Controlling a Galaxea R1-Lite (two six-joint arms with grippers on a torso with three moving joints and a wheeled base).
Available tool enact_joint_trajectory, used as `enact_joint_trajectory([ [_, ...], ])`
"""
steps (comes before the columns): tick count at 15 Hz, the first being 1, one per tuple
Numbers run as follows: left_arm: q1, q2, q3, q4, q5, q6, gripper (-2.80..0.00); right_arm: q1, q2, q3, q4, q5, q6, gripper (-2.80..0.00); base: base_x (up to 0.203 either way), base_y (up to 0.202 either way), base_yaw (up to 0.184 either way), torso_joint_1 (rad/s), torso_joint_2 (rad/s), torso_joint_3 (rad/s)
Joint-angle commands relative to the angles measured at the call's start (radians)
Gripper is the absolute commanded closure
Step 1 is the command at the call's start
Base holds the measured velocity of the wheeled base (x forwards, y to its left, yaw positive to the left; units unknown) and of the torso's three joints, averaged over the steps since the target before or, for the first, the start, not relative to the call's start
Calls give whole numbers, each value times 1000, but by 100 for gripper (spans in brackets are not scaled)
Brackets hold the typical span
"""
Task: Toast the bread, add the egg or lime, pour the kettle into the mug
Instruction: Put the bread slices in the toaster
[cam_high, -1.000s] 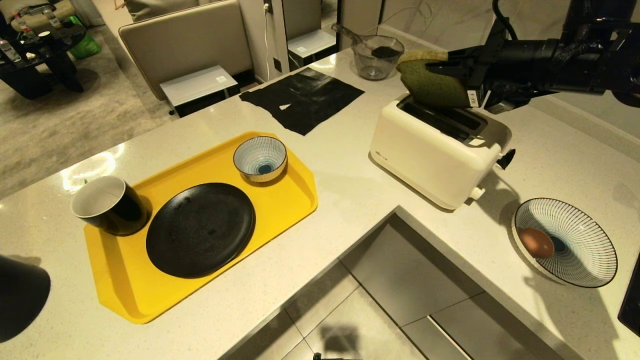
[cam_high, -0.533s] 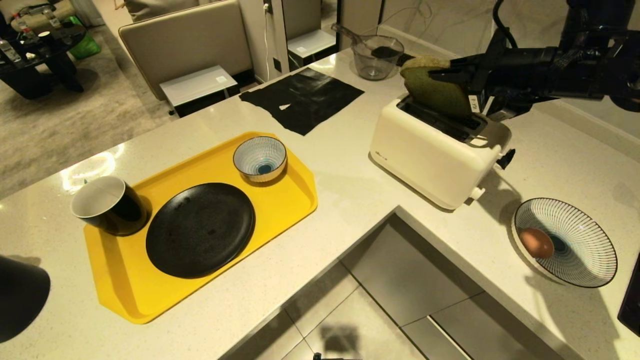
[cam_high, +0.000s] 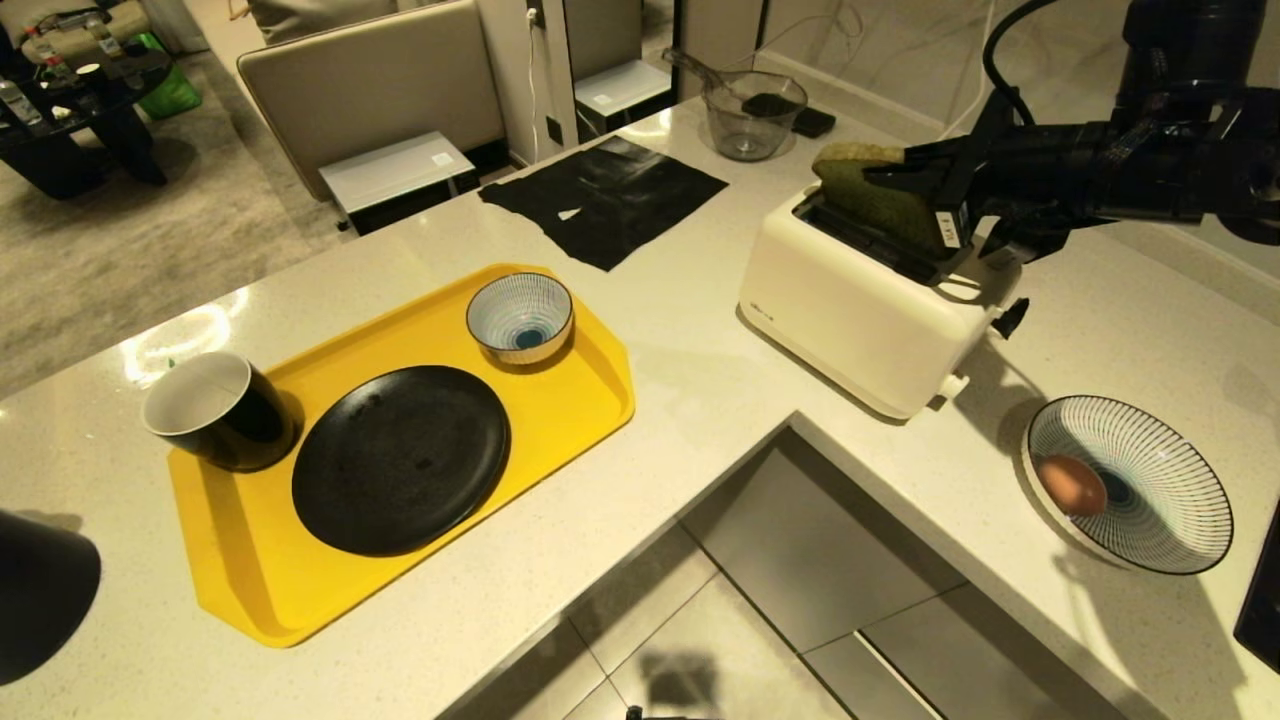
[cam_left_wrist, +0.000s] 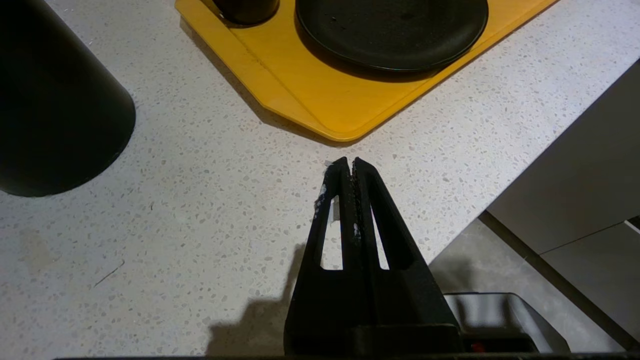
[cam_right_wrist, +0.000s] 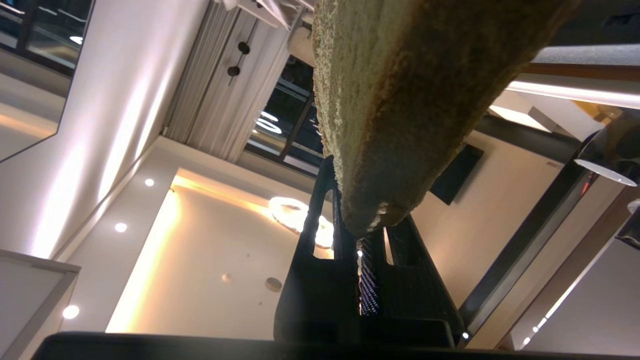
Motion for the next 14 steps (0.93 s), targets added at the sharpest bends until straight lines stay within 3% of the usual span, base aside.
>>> enact_joint_trajectory([
  [1,-1,1,0,0,1,0,0,1,2,-13,0,12,7,0,0,0,0,0,0,0],
  [14,0,1,0,0,1,0,0,2,15,-31,2,29,-27,0,0,0,0,0,0,0],
])
